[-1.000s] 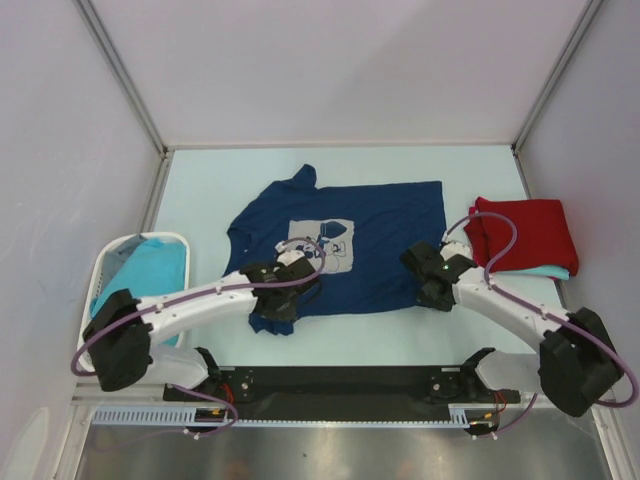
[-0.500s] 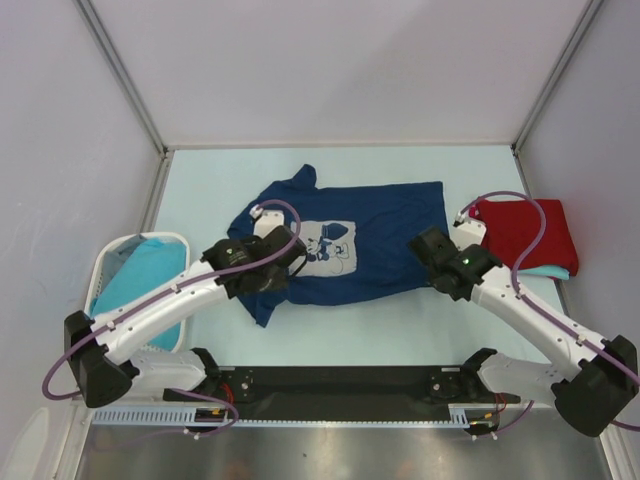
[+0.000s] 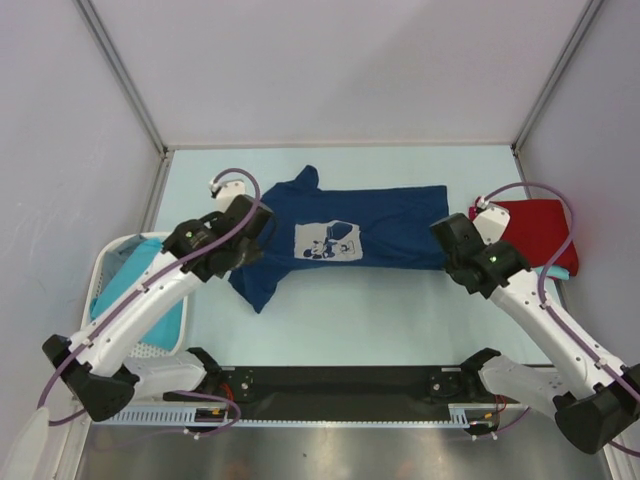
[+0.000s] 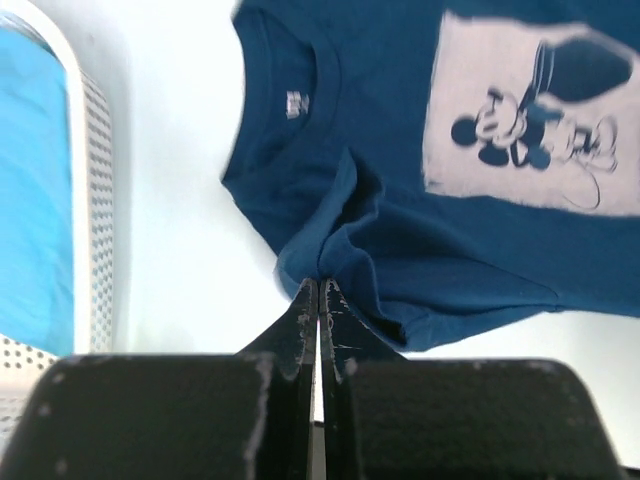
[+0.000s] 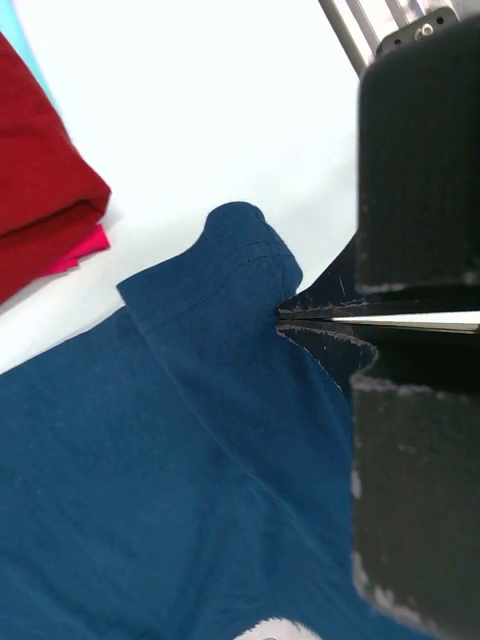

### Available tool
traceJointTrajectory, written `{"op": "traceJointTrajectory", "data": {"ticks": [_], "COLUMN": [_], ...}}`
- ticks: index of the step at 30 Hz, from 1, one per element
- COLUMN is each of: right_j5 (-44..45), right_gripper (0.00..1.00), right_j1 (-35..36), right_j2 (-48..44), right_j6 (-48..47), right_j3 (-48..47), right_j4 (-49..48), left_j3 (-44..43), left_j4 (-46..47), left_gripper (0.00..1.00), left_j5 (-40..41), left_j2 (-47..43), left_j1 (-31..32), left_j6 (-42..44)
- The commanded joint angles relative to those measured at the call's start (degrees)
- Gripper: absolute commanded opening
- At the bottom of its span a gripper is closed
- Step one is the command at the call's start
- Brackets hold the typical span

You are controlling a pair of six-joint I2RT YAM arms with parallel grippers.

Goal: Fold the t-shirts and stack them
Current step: Fold the flattened tshirt in 1/3 of the way

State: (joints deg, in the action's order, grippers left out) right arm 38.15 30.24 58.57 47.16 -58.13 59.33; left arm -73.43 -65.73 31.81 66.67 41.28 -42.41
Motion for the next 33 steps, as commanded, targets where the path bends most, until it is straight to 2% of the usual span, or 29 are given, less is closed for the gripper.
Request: {"op": "traceJointTrajectory", "data": {"ticks": [1,9,18,22,27,33], "right_j5": [2.8,1.4,0.2,-0.3,-3.2,-6.4], "right_gripper": [0.00,0.00,0.00,0.00,0.00,0.00], "right_j1": [-1.5,-2.6,-2.6,-2.6,-2.6,-2.2], "right_j2": [-1.0,-2.2,-5.8,-3.7,-0.7,3.4], "right_j6": [-3.6,-4.4,-3.8,-4.0,-4.4,-3.8], "right_j3": [-3.8,-2.5,1.0,1.2,3.1,7.1], "right_j4": [-0.7,-1.4,0.9,0.2,-3.1,-8.3], "left_j3": [-6.4,-9.7,1.6,5.7,7.9,11.6], "left_j4": [-0.8,-0.9,-2.4,-3.7,-3.1,3.6], "left_gripper": [0.00,0.00,0.00,0.00,0.00,0.00], "left_j5": [3.4,3.5,0.2,0.1,-2.4,-4.9], "left_j2": [-0.8,0.3,-6.0,-6.9,-3.6,1.3], "left_j1": [-3.3,-6.0,-6.0,-6.0,-6.0,-5.0], "left_j6": [4.0,6.8,2.6,2.4,2.0,2.2]}}
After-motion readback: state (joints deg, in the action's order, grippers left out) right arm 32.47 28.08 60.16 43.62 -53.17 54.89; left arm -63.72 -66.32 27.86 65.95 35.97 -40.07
